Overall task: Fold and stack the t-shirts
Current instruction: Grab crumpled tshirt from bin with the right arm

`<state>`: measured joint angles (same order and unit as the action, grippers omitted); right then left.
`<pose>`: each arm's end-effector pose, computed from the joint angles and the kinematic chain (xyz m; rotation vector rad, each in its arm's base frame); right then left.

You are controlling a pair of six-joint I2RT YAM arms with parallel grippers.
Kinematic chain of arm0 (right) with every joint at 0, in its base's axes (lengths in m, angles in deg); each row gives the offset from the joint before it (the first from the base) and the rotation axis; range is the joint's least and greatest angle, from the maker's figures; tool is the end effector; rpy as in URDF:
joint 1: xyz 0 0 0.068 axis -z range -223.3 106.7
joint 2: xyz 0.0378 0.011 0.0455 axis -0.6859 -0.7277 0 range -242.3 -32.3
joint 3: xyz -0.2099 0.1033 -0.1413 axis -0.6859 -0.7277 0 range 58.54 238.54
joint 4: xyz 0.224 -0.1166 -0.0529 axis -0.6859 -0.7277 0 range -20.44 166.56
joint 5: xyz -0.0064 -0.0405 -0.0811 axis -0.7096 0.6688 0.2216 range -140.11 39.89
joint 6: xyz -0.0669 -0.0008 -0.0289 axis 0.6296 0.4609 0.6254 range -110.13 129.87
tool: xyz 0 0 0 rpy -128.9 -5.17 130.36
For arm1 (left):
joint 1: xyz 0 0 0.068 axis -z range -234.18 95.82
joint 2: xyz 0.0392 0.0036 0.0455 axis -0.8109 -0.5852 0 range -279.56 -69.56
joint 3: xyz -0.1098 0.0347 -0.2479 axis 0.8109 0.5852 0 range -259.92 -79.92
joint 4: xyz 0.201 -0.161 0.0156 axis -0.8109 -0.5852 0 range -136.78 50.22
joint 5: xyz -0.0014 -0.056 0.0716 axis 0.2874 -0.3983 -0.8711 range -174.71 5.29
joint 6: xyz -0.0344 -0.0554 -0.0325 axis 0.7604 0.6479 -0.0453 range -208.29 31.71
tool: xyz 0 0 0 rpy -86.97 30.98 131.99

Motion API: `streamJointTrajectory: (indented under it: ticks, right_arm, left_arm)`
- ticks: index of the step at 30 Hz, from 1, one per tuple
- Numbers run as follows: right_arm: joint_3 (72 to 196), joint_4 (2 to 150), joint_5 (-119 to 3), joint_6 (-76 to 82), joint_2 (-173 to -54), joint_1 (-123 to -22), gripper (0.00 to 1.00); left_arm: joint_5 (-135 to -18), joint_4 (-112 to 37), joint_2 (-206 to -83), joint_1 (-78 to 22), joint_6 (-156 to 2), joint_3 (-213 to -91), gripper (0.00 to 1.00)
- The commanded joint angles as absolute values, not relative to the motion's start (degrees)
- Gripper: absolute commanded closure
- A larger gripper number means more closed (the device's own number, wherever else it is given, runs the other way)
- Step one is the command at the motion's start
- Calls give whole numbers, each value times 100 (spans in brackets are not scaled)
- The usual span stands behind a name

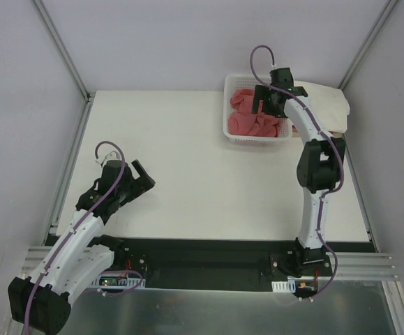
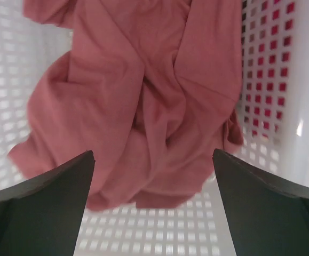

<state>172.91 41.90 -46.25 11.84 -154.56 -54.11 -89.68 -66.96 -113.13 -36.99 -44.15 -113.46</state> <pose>0.4992 0.0912 0.2725 -0.2232 2.3006 0.0006 0.1768 -0.0491 0.2316 -0.5746 2.1884 -0.4881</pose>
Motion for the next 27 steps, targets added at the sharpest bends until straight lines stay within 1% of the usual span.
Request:
streamJointTrajectory:
  ticks: [1, 4, 7, 10, 11, 12, 13, 15, 16, 17, 20, 21, 24, 25, 27]
  right_arm:
    - [18360, 3666, -4536, 1593, -16377, -5464, 3]
    - [18695, 3622, -4607, 1716, -16878, -5560, 3]
    - [18651, 3622, -4642, 1804, -17081, -5666, 3]
    - [18616, 3622, -4668, 1848, -17248, -5719, 1]
    - [18633, 3596, -4729, 1831, -17318, -5719, 6]
    - [18660, 3578, -4756, 1804, -17354, -5719, 16]
    - [18703, 3552, -4782, 1804, -17380, -5719, 37]
    - [18730, 3534, -4791, 1804, -17372, -5719, 60]
    - [18756, 3551, -4791, 1795, -17328, -5719, 76]
    - [18756, 3577, -4774, 1787, -17206, -5719, 82]
    - [18748, 3727, -4704, 1743, -16767, -5719, 98]
    - [18739, 3762, -4686, 1734, -16617, -5719, 99]
    - [18739, 3911, -4939, 1698, -15967, -5736, 99]
    - [18774, 3920, -5436, 1768, -15626, -5745, 99]
    - [18809, 3921, -5704, 1865, -15238, -5850, 100]
  left_arm:
    - [-9007, -6606, -11324, -3713, -4400, -11280, 1]
    - [-9024, -6597, -11333, -3713, -4347, -11227, 1]
    - [-9007, -6597, -11359, -3713, -4365, -11253, 1]
    - [-8972, -6597, -11359, -3713, -4364, -11271, 1]
    - [-8963, -6597, -11333, -3713, -4373, -11271, 1]
    - [-8954, -6588, -11333, -3713, -4373, -11262, 1]
    - [-8937, -6597, -11324, -3713, -4373, -11245, 1]
    - [-8849, -6597, -11272, -3722, -4356, -11174, 1]
    - [-8831, -6606, -11211, -3713, -4356, -11157, 1]
    - [-8814, -6597, -11175, -3713, -4356, -11113, 1]
    - [-8778, -6606, -11035, -3713, -4312, -11043, 1]
    - [-8717, -6588, -10999, -3713, -4312, -11034, 1]
    - [-8638, -6597, -10797, -3713, -4364, -10990, 1]
    - [-8629, -6597, -10692, -3713, -4356, -10937, 1]
    - [-8576, -6597, -10586, -3713, -4303, -10893, 1]
